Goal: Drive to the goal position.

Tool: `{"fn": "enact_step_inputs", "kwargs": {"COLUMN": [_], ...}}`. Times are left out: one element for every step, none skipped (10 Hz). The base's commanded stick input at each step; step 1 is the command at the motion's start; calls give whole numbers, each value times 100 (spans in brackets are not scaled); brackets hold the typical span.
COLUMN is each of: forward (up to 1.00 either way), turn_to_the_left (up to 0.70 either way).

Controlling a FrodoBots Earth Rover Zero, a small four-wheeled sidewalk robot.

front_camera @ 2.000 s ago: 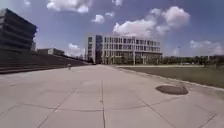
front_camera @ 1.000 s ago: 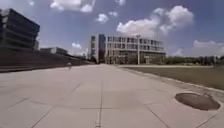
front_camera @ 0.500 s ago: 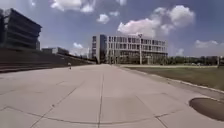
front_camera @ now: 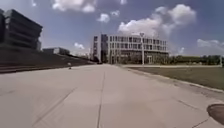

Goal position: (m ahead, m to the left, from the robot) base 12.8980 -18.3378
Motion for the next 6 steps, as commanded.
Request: {"fn": "enact_step_inputs", "kwargs": {"forward": [70,70,70,70,70,70], "turn_to_the_left": [0,0,0,0,0,0]}}
